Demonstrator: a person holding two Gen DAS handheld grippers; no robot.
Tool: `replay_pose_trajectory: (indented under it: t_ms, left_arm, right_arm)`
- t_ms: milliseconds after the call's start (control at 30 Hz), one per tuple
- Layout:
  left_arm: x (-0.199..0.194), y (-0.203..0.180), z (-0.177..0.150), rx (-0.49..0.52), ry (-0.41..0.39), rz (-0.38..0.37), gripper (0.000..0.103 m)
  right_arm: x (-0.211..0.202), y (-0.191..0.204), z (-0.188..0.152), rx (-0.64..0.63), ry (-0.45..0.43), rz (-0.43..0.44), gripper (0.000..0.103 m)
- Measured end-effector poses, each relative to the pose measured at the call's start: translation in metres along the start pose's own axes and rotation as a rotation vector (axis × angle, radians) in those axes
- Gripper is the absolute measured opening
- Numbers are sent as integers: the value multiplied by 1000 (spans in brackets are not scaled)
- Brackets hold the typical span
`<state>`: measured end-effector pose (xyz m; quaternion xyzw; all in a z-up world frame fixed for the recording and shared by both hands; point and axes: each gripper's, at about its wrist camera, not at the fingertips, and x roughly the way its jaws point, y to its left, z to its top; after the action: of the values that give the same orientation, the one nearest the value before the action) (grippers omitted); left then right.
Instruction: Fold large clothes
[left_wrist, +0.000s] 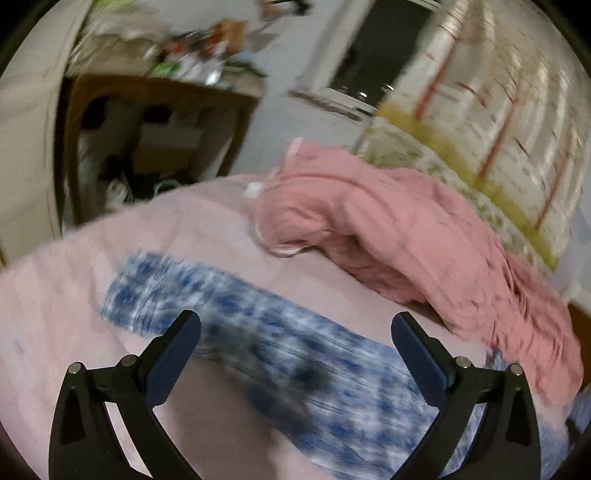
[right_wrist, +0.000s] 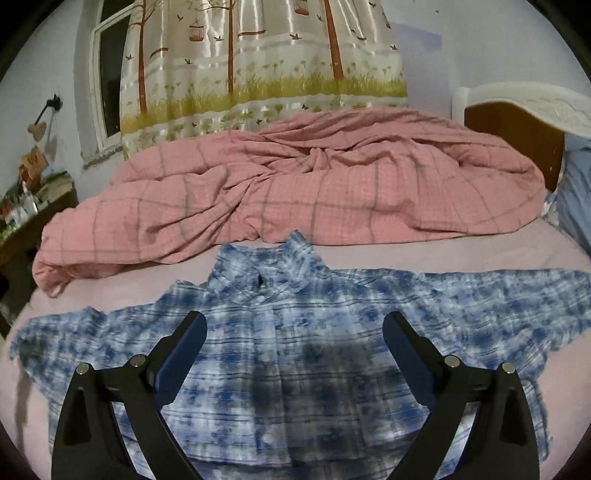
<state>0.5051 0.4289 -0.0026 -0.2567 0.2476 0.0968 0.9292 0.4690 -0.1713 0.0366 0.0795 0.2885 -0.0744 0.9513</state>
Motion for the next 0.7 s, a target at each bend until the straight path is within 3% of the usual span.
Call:
replay_pose_trajectory:
  t_ms: [33,67,100,133,300,400,467,533,567,600,667,700]
  left_arm:
    - [14,16,-8,-39,33,-28,101]
    - [26,28,-13,-75,72,-29,91]
    - [35,41,-17,-121,103,-9,81]
    - [42,53,-20,-174,121,12,80]
    - [39,90,-19,-318,80,5,81]
    - [51,116,-24,-409,96,5,81]
    - [58,118,-22,-405,92,46,81]
    - [67,107,-13,-333,93,103,80]
    - [70,108,-11,-312,95,130,65]
    - [73,109,-11,-311,100,174,37]
    - [73,118,-12,-351,98,162,10]
    - [70,121,-13,-371,93,127,4]
  right_arm:
    - [0,-1,0,-3,4,4,97]
    - [0,-1,0,-4,9,8,97]
    - [0,-1,-1,-4,17,19,97]
    - [0,-1,-1,-5,22,31,97]
    - [-1,8,-3,-33,37,67,97]
    - [0,14,-7,-56,43,68,97]
    - [1,18,-8,-69,48,74,97]
    - [2,22,-11,-85,51,74,97]
    - [3,23,-11,-90,51,71,97]
    - [4,23,-11,-94,50,66,97]
    - [7,22,-11,-96,56,61,97]
    - [9,21,-11,-96,63,60,97]
